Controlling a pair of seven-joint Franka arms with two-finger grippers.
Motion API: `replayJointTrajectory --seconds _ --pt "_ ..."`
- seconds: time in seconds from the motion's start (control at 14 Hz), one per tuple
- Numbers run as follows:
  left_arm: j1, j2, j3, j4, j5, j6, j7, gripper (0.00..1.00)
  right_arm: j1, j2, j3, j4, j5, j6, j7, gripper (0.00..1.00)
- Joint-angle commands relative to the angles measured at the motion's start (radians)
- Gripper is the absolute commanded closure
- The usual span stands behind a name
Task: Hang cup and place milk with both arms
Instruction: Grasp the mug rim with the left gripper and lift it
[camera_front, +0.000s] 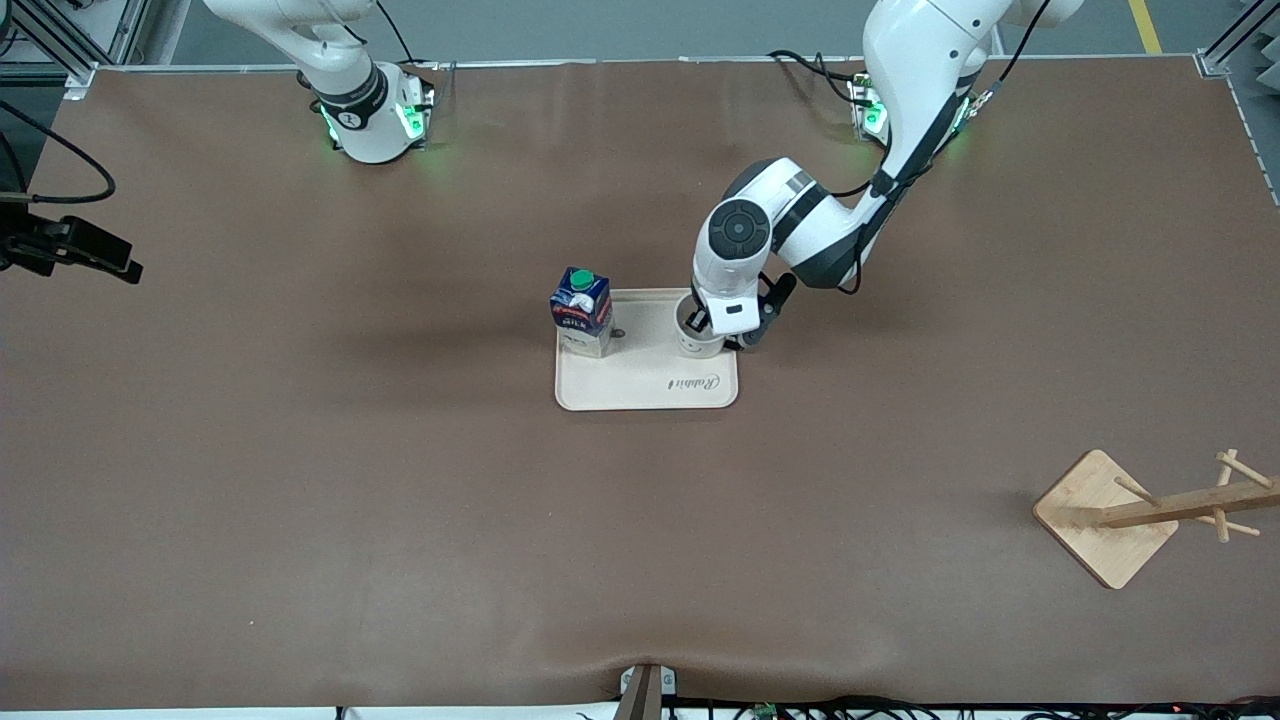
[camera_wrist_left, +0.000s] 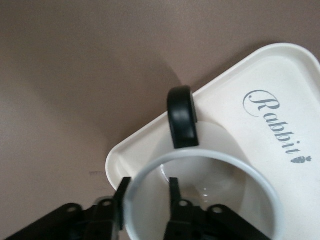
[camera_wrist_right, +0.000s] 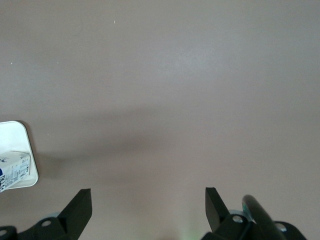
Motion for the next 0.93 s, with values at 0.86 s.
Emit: replayJointTrajectory --seconds 0.86 --pt "0.017 -0.144 0.007 0.228 0.147 -0.37 0.232 1.0 -0.001 0.061 0.004 -0.026 0.088 -0.016 -0.002 0.0"
